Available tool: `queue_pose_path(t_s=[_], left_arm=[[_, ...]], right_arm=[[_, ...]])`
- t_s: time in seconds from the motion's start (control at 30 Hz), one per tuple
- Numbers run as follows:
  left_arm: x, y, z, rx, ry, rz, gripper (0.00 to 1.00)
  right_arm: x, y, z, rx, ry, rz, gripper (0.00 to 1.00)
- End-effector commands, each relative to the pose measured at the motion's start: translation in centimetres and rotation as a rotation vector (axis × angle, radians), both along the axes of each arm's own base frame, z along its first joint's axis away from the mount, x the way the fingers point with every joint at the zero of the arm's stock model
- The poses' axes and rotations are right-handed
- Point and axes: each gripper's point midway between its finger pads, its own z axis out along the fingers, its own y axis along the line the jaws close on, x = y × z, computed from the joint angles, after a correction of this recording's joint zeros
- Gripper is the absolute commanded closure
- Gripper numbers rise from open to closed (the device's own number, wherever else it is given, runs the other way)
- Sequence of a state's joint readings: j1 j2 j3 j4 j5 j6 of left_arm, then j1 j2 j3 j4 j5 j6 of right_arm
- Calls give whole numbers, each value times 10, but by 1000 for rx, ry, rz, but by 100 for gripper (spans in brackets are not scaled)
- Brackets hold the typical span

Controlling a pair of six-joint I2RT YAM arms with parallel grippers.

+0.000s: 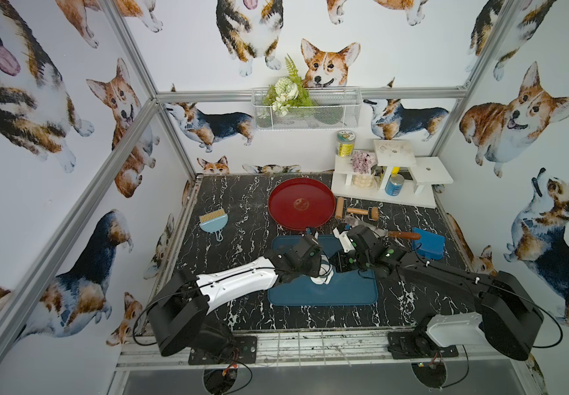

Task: Roll out the dumpling wrappers from the dough
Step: Place the dumpling mold at the center of the board.

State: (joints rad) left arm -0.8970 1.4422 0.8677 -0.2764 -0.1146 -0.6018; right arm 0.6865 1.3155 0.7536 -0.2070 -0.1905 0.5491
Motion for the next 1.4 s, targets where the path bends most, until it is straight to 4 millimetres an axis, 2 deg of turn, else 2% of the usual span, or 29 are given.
queue_pose_path(t_s=[0.0, 0.2, 0.43, 0.7, 0.87, 1.13, 1.37], left_arm=[[-31, 52, -31, 217, 127, 24, 100], [-38, 55, -30, 194, 123, 27, 100], [-35, 55, -20, 173, 92, 35, 100], [-32, 59, -13, 163, 63, 65, 100], [-26, 63, -6, 146, 35, 96, 100], [-17, 57, -4, 148, 22, 84, 100], [-10, 65, -5, 171, 11, 110, 100]], right_arm=[[4, -48, -25, -219, 4, -165, 100], [0, -46, -24, -214, 1, -166, 100], [2, -47, -13, -199, -26, -184, 100], [2, -47, -10, -191, -33, -187, 100], [8, -42, 1, -154, -66, -192, 100], [19, -26, 26, -63, -107, -186, 72], [24, -27, 33, -58, -123, -204, 60]])
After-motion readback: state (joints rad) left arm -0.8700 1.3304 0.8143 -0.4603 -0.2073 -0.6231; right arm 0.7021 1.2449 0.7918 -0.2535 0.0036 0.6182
